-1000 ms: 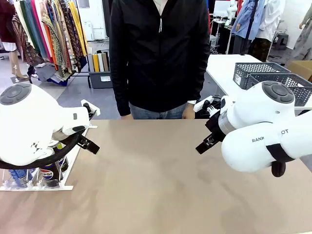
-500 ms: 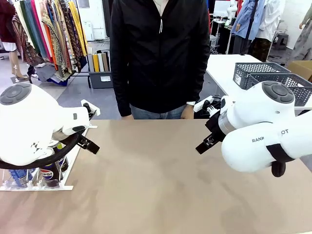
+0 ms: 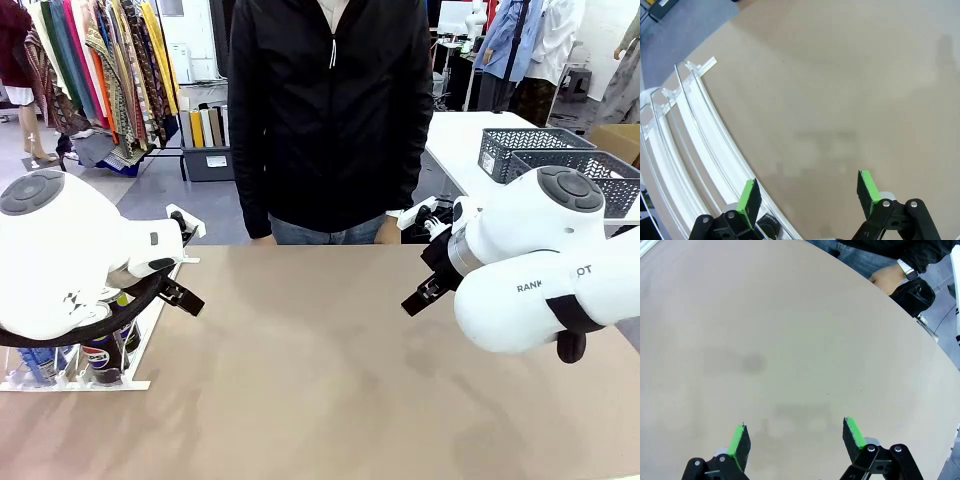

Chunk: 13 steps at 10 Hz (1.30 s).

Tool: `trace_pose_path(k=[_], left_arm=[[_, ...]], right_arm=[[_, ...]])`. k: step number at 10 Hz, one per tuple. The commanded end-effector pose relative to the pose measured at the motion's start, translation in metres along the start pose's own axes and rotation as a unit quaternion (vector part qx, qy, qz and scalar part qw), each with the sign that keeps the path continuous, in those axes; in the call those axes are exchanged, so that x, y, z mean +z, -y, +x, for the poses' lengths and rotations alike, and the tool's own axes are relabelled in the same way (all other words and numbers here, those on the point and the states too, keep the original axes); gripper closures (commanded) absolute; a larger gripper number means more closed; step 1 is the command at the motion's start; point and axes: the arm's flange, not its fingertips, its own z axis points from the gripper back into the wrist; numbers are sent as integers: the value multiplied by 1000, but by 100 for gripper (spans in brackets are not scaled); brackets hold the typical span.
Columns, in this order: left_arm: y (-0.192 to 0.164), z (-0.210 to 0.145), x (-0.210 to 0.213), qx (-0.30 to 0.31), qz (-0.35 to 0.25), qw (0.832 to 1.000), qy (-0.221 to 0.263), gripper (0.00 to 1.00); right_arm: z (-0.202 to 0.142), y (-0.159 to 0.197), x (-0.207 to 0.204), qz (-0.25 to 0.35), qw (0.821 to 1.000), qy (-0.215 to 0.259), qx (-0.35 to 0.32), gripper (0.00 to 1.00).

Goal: Retrieve and store the cans from the dispenser.
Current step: Pick up one can from the Automatic Can Dispenser and place it in the middle of the table.

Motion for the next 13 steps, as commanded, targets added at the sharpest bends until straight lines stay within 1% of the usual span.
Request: trace_pose_path(k=[1, 7, 8, 9, 10, 11, 12, 13], left_arm=[[0, 0, 0, 0, 0, 1000, 0, 0], [0, 0, 0, 0, 0, 1000, 0, 0], [0, -2, 9, 13, -35, 999, -9, 0], [3, -2, 24, 26, -134, 991, 0, 0], [5, 1, 47, 61, -239, 968, -38, 0], [2, 4, 70, 93, -306, 944, -73, 0], [-12, 2, 93, 103, -382, 916, -68, 0], [-36, -9, 118, 120, -436, 891, -47, 0]], right_arm=[[0, 0, 0, 0, 1000, 0, 0, 0], [0, 0, 0, 0, 1000, 0, 0, 0], [-2, 4, 4, 48, 999, -8, -10, 0], [-3, 13, 10, 134, 989, -45, -39, 0], [-1, 27, 20, 227, 964, -72, -116, 0], [-3, 47, 37, 339, 916, -101, -188, 0], [-12, 69, 55, 402, 882, -97, -225, 0], [-29, 94, 80, 442, 858, -63, -255, 0]])
